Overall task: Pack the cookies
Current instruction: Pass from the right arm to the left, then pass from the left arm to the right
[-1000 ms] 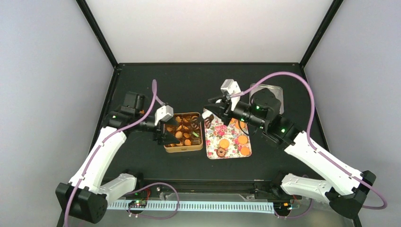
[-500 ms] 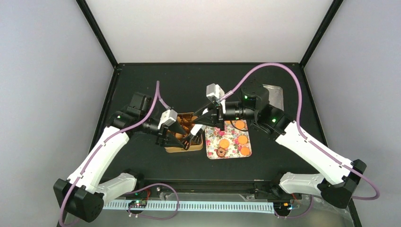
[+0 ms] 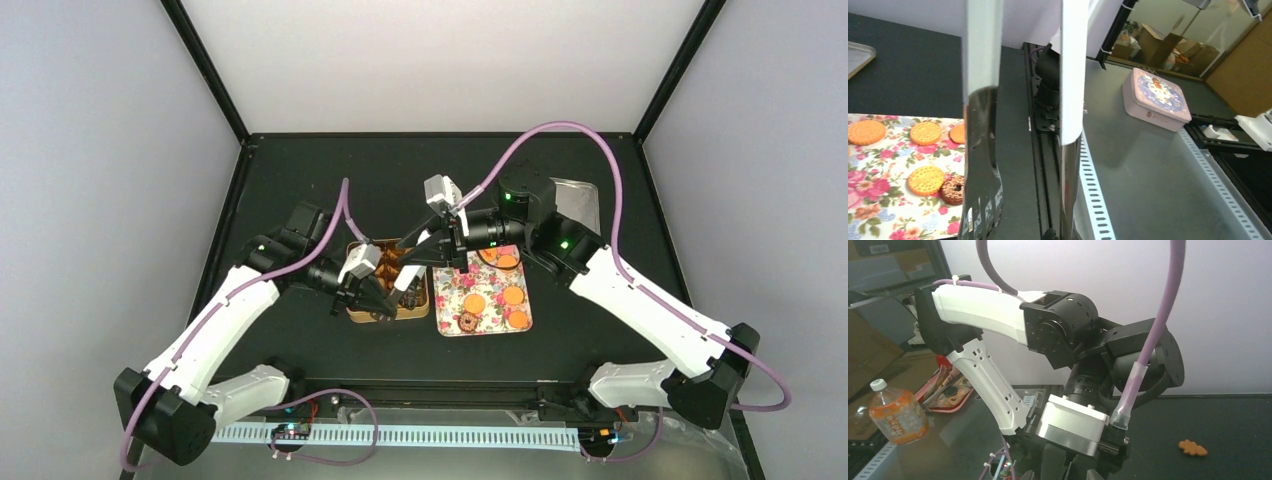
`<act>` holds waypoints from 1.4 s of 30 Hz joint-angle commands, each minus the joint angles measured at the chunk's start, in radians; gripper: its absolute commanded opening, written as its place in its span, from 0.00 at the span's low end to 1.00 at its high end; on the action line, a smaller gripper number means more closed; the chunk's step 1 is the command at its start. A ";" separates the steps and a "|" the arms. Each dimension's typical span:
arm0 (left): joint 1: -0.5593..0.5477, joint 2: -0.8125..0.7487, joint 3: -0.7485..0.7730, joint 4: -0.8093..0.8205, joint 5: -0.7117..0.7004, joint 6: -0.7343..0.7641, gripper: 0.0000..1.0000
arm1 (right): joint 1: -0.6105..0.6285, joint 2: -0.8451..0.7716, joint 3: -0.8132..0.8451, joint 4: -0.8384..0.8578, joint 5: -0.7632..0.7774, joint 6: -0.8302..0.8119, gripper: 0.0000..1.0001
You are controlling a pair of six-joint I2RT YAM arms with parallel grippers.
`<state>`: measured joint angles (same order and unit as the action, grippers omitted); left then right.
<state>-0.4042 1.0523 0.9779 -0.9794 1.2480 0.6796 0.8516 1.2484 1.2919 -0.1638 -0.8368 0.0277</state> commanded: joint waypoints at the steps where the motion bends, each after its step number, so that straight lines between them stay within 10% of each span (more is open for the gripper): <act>1: -0.007 0.021 0.032 -0.040 0.028 0.048 0.01 | 0.004 0.003 0.030 0.064 -0.004 0.035 0.24; 10: -0.007 -0.052 -0.008 0.247 -0.093 -0.201 0.02 | -0.001 -0.096 -0.111 0.101 0.335 0.156 0.99; 25: -0.007 -0.073 -0.017 0.340 -0.132 -0.286 0.02 | -0.074 -0.092 -0.232 0.264 0.194 0.383 0.97; 42: -0.007 -0.079 -0.003 0.309 -0.200 -0.264 0.01 | -0.072 0.023 -0.200 0.354 0.012 0.419 0.49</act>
<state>-0.4137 0.9936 0.9573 -0.6792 1.0847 0.4068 0.7799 1.3006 1.0786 0.1417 -0.7685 0.4496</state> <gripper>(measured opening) 0.018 0.523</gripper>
